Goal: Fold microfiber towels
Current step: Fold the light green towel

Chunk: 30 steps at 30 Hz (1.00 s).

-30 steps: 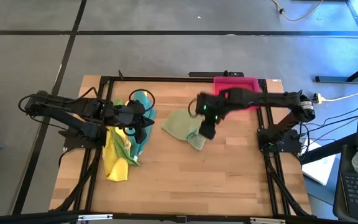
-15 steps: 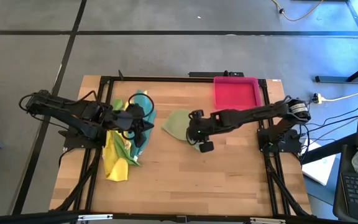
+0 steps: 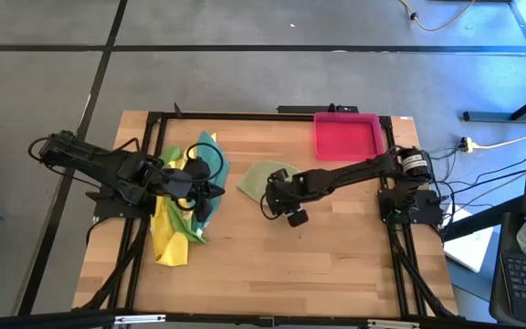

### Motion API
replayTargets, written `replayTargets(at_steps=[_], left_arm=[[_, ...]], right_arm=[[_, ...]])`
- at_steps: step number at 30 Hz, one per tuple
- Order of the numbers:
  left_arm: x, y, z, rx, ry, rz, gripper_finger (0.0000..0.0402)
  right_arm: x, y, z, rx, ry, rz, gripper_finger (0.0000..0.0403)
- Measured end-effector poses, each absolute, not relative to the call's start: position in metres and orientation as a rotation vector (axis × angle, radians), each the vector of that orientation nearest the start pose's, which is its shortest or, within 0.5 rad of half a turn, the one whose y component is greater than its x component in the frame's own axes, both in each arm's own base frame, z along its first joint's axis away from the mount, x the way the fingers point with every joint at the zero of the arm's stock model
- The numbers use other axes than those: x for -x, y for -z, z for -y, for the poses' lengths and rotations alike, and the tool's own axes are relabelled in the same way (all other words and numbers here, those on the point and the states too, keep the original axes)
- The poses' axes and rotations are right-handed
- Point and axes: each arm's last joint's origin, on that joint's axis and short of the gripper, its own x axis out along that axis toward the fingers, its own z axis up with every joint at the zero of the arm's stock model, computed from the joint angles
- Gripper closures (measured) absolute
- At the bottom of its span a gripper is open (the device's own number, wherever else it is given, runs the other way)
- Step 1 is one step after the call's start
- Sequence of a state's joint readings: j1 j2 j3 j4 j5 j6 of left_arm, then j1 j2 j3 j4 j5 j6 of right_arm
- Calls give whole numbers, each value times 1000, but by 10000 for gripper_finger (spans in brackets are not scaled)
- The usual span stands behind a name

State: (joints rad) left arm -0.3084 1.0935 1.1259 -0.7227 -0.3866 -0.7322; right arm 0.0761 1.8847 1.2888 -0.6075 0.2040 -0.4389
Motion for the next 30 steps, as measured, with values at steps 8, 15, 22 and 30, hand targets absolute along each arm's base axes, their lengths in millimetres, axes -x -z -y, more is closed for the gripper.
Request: replayTargets(at_steps=[8,15,22,30], left_arm=[[-207,-345,58,464,-290,-590,401],[-207,-345,58,478,-294,-588,401],[-206,-346,61,583,-311,-578,401],[-203,-349,78,675,-247,-557,401]], right_arm=[[-383,-185,-15,562,-46,-1114,295],[-391,-217,-26,254,-142,-1095,390],[-387,-280,-76,25,-388,-1056,394],[-369,-395,-87,-119,-500,-872,398]])
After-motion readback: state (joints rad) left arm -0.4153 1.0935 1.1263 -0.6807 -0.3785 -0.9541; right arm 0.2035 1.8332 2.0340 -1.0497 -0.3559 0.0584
